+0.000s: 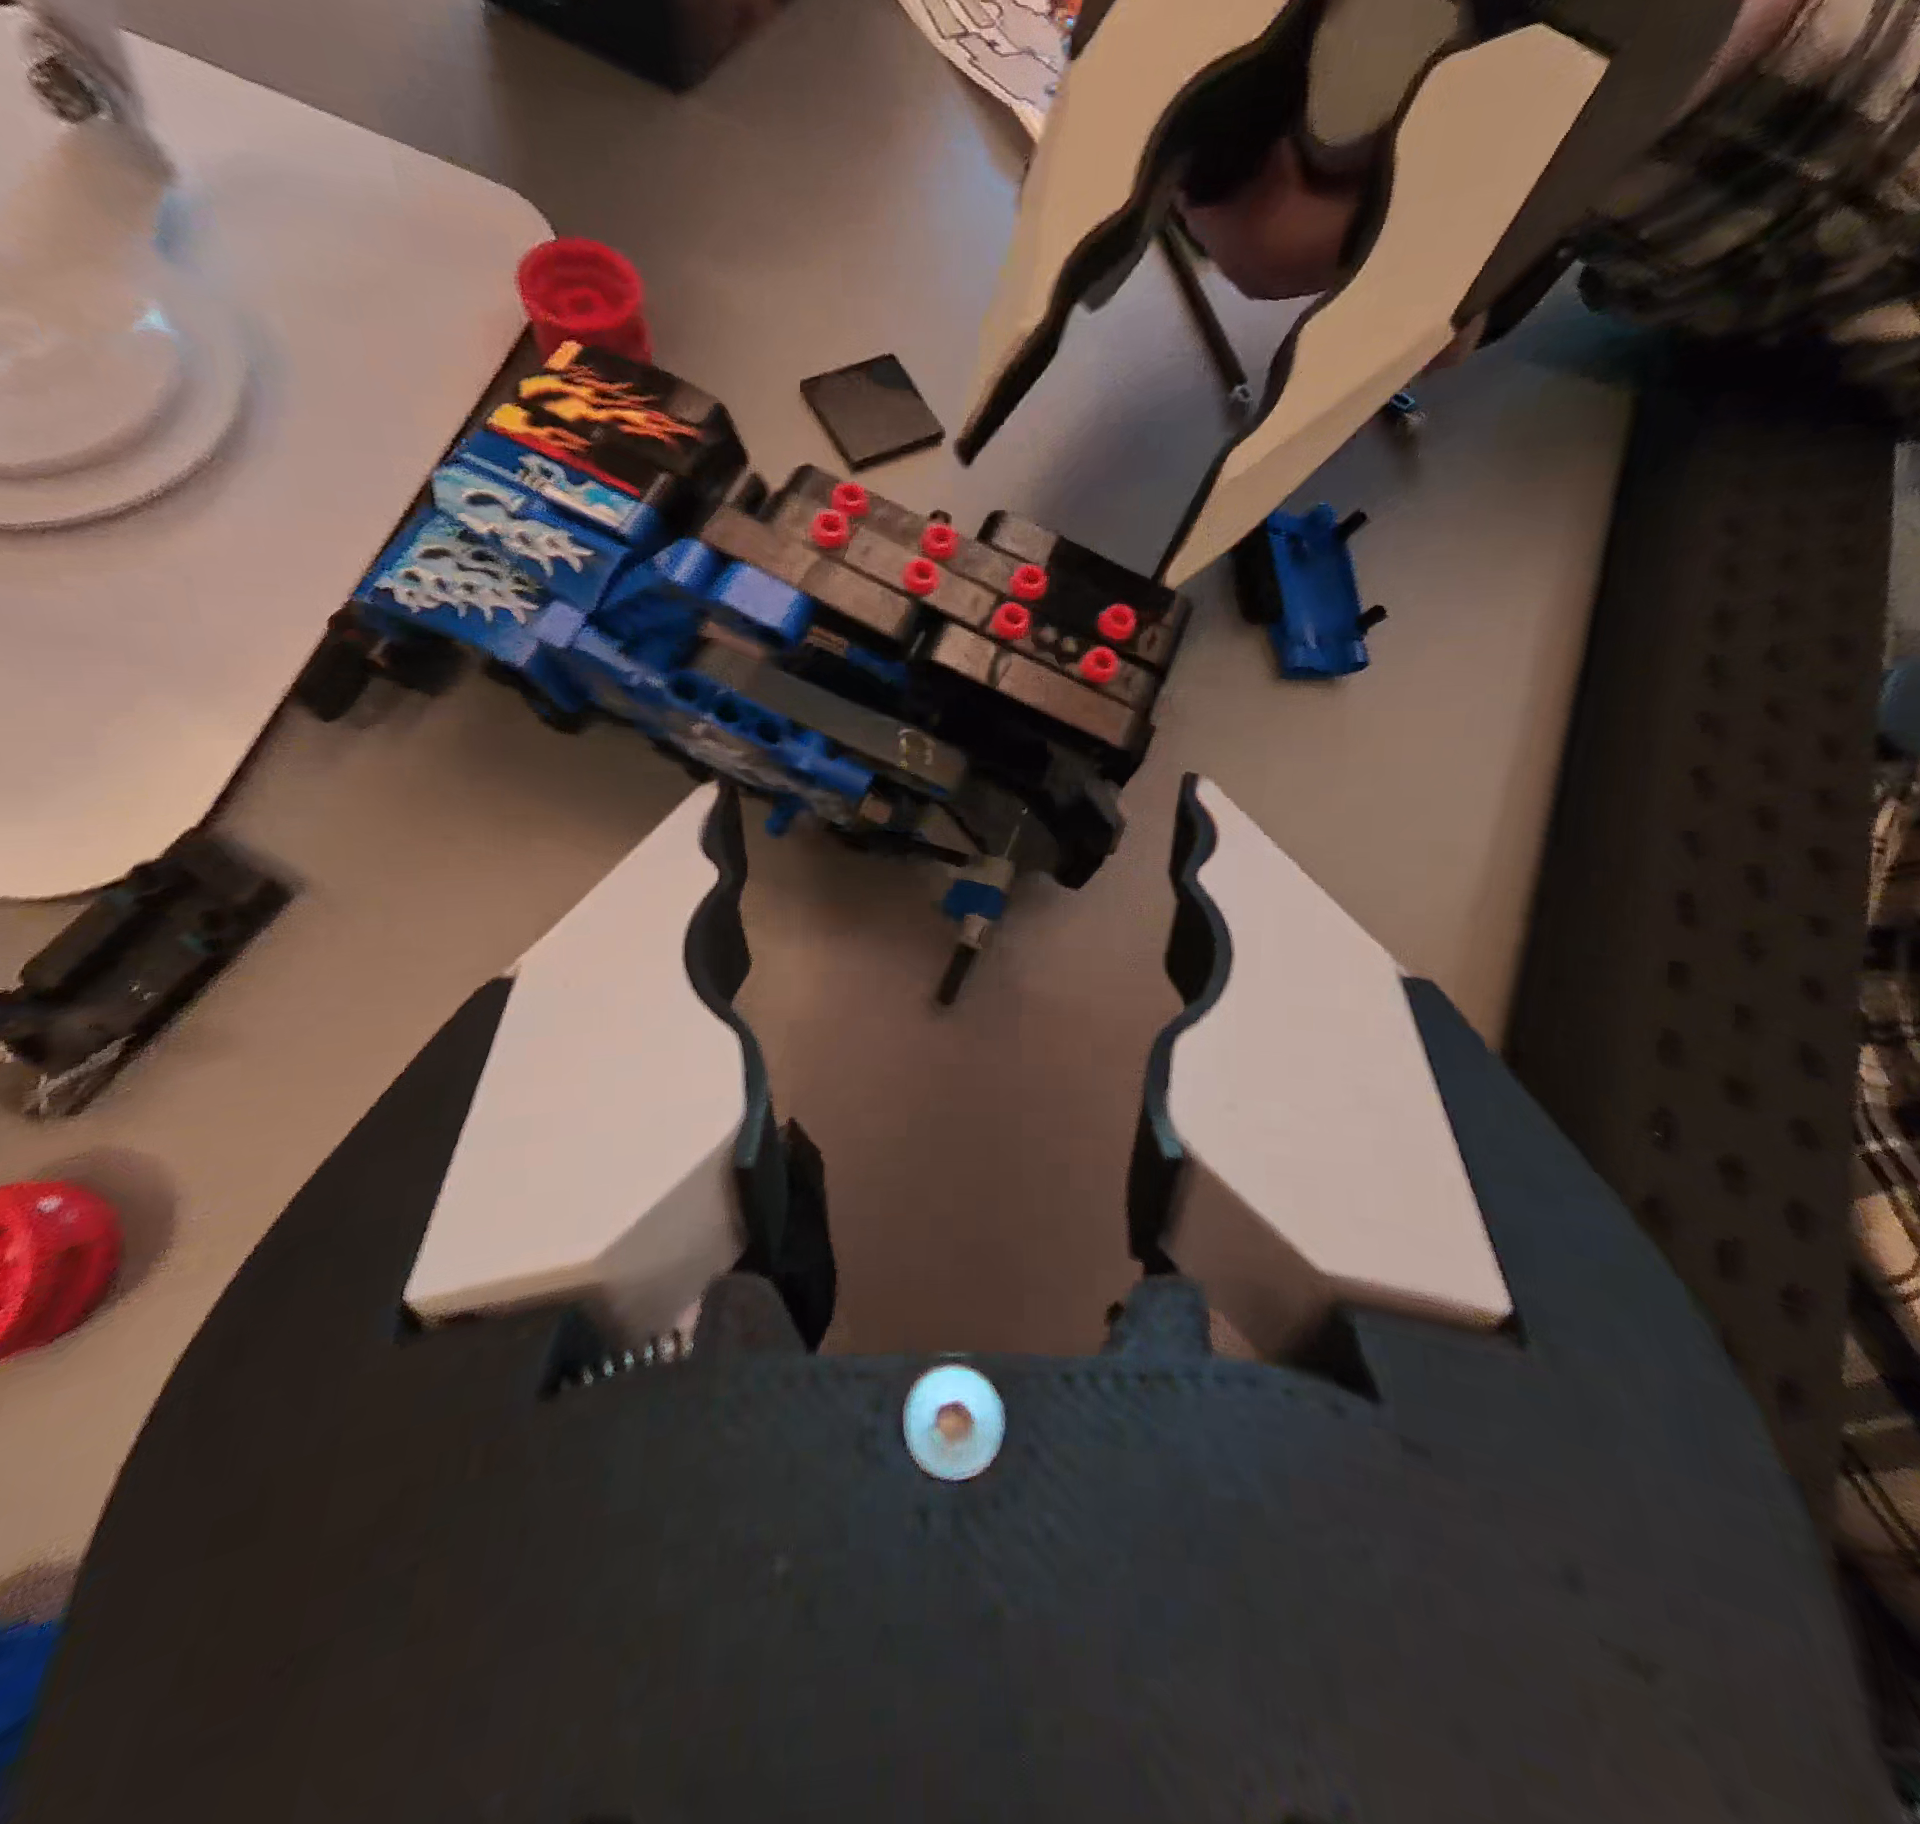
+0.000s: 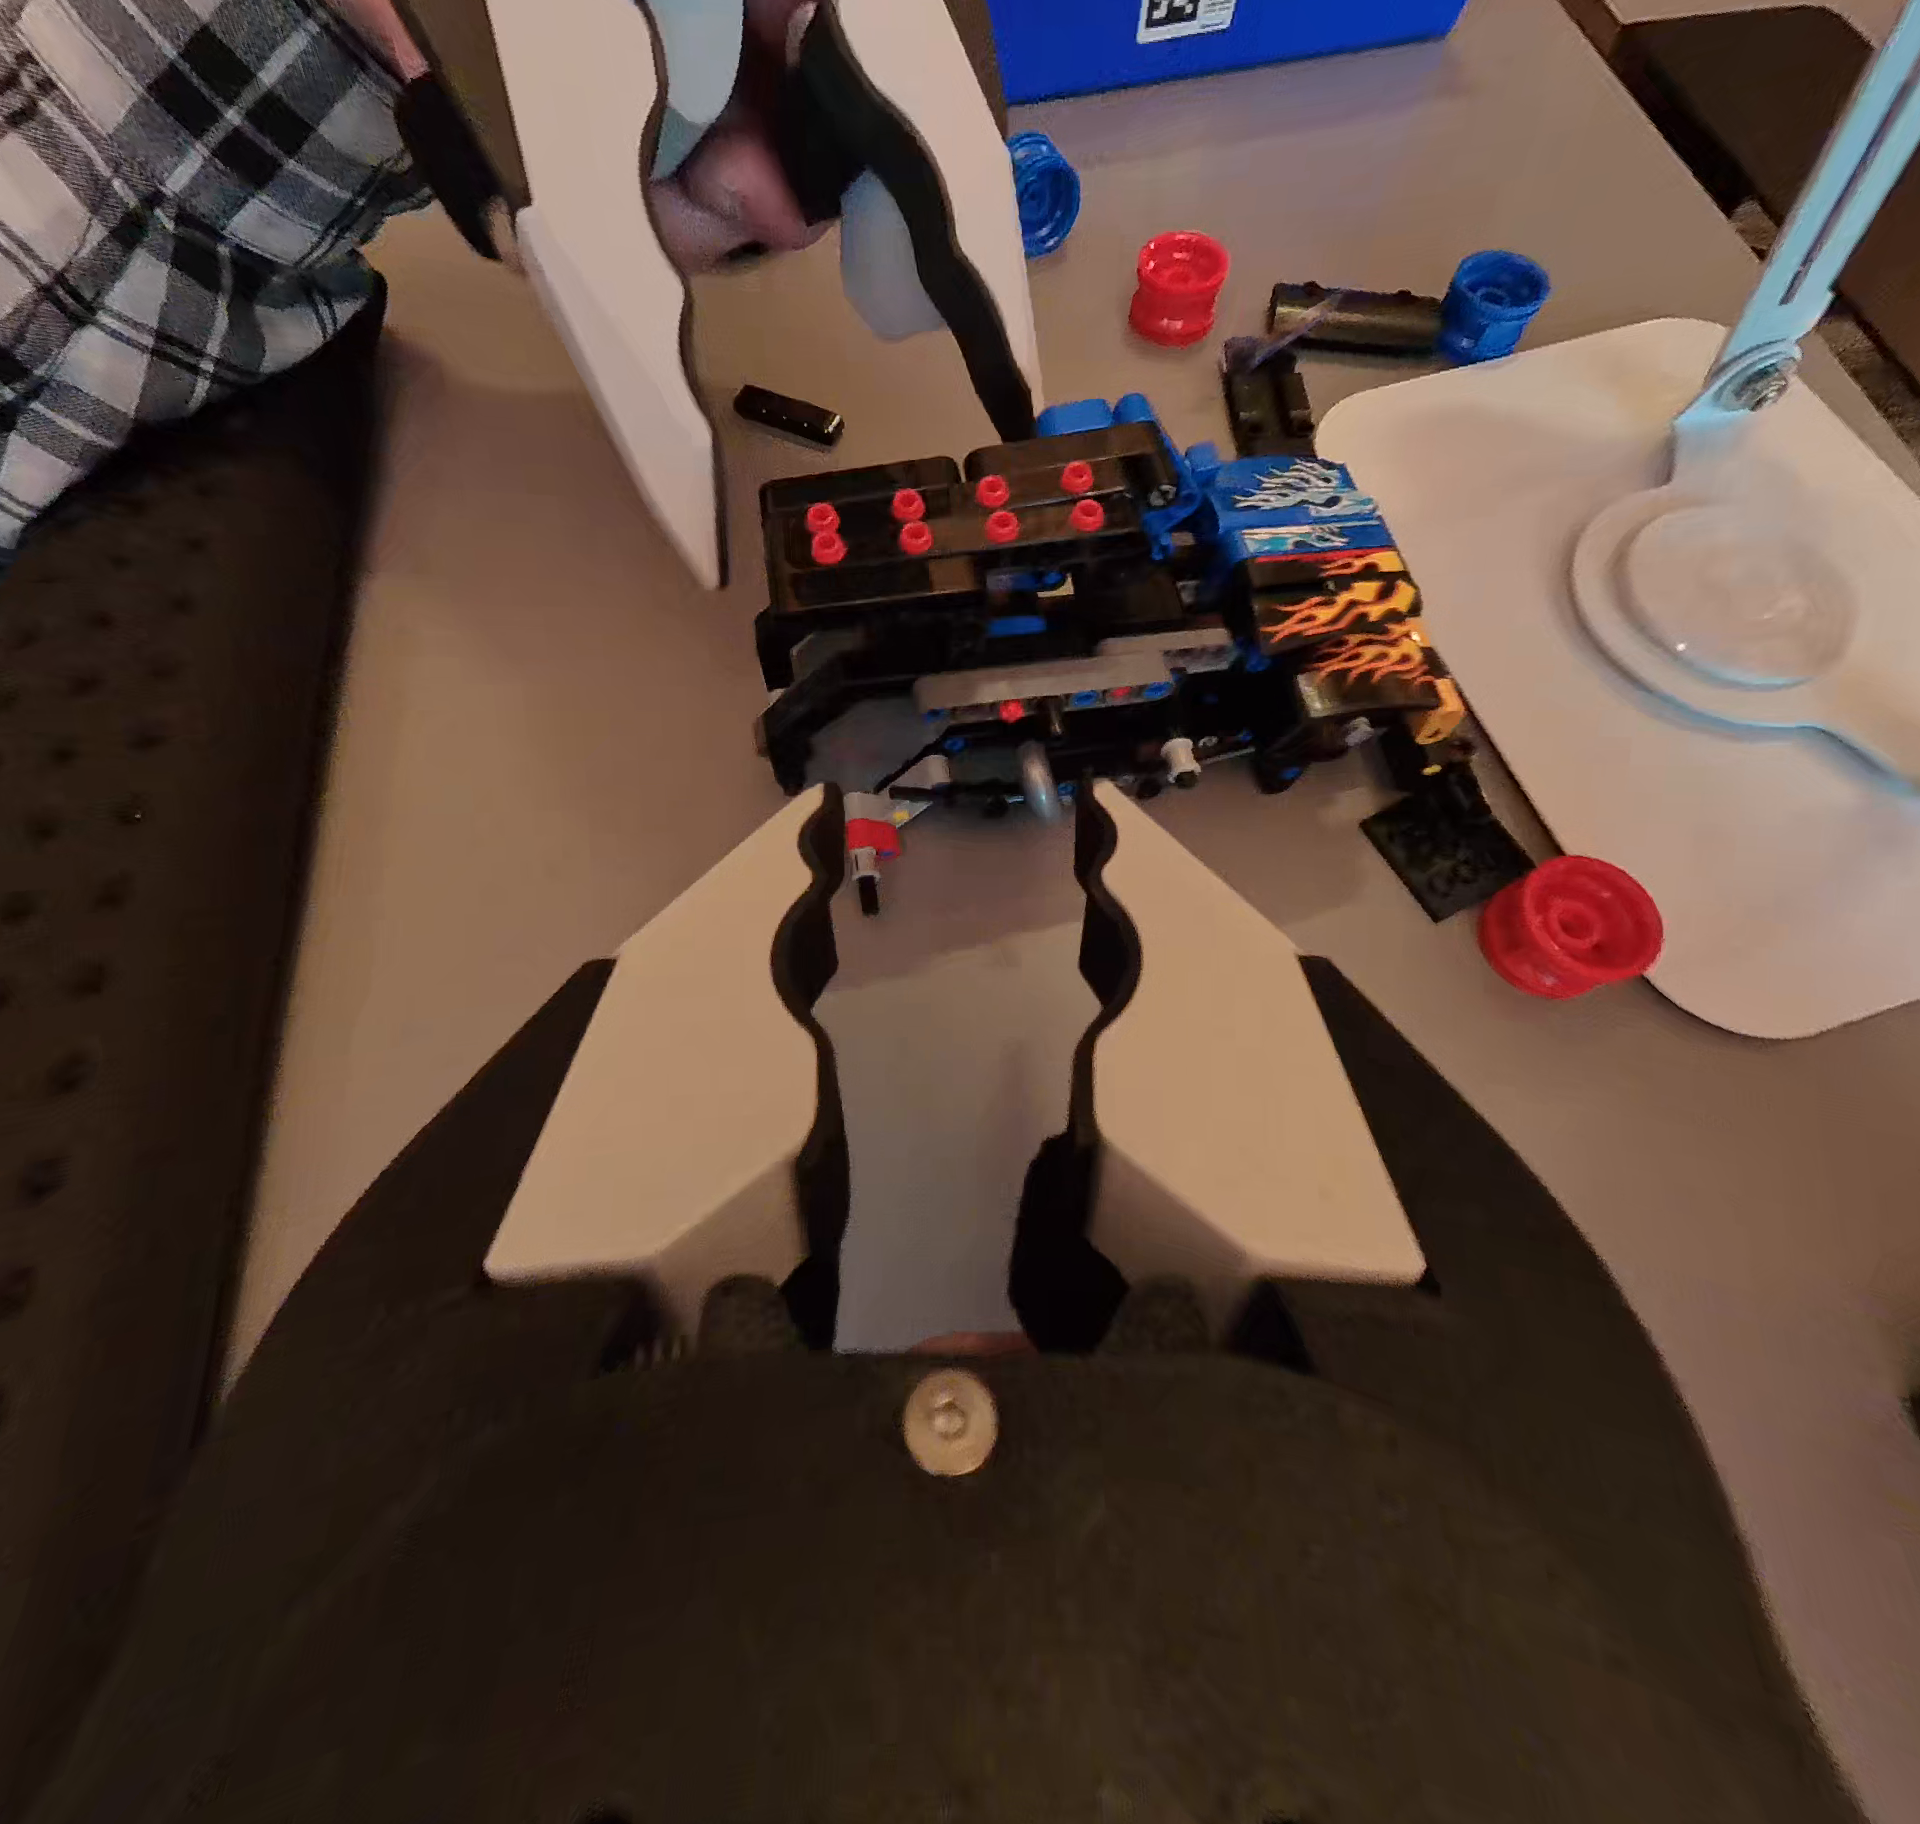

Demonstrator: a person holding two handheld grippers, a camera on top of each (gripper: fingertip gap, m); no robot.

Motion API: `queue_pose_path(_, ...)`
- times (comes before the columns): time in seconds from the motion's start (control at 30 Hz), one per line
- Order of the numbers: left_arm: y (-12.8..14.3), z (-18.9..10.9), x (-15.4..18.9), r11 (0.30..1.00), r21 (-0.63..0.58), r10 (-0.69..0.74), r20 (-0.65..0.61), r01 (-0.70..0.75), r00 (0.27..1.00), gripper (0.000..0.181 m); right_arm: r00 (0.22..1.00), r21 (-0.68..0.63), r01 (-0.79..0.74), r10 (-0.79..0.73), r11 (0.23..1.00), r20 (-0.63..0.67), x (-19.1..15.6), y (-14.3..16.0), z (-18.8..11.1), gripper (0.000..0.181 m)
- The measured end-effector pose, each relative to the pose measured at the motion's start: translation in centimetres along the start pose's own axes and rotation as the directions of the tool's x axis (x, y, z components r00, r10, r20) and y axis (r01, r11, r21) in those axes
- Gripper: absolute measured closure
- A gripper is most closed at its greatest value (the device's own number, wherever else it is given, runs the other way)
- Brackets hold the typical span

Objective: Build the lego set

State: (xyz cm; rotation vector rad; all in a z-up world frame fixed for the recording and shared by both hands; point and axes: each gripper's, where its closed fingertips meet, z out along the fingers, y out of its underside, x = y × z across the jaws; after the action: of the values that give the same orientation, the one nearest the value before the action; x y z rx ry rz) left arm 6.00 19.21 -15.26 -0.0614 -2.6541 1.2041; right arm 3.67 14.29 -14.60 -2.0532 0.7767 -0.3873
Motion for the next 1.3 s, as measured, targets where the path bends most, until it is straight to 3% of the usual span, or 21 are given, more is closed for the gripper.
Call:
queue_pose_path(0.23, 0.4, 1.8, 0.0, 0.998, -0.041, 0.043, 0.036, -0.041, 0.998, 0.093, 0.999, 0.013, 0.033, -0.033, 0.999, -0.039, -0.1, -0.1, 2.2, 0.126)
queue_pose_path(0.5, 1.2, 0.0, -1.4, 0.998, -0.038, 0.055, 0.082, -0.052, 0.995, 0.089, 0.994, 0.023, 0.049, -0.050, 0.999, 0.094, -3.2, -0.5, 3.0, 0.120)
queue_pose_path(0.63, 0.3, -1.1, -0.8, 0.996, 0.027, 0.086, 0.084, -0.089, 0.993, 0.086, 0.999, 0.020, 0.048, -0.049, 0.999, 0.021, -1.0, -0.4, 1.6, 0.124)
queue_pose_path(0.73, -0.4, -0.4, -0.5, 0.992, 0.023, 0.119, 0.103, -0.122, 0.988, 0.093, 0.997, -0.011, 0.051, -0.052, 0.999, -0.065, 1.1, 0.4, 0.9, 0.128)
queue_pose_path(0.87, 0.0, -0.3, -0.5, 0.986, 0.003, 0.166, 0.098, -0.167, 0.981, 0.103, 0.996, 0.005, 0.074, -0.074, 0.997, 0.041, -1.7, 0.1, 2.1, 0.134)
queue_pose_path(1.03, 1.8, -2.9, -2.2, 0.990, 0.032, 0.134, 0.089, -0.137, 0.987, 0.122, 0.966, -0.032, 0.236, -0.231, 0.971, 0.118, -5.6, 0.6, 3.9, 0.140)
queue_pose_path(1.13, 2.4, -3.9, -4.1, 0.994, 0.034, 0.098, 0.159, -0.105, 0.982, 0.128, 0.971, 0.000, 0.224, -0.223, 0.975, 0.085, -4.6, 0.0, 2.8, 0.143)
queue_pose_path(1.3, 2.8, -4.5, -5.4, 0.994, 0.041, 0.088, 0.217, -0.099, 0.972, 0.137, 0.991, 0.023, 0.121, -0.120, 0.992, -0.052, 0.3, 0.2, 0.7, 0.143)
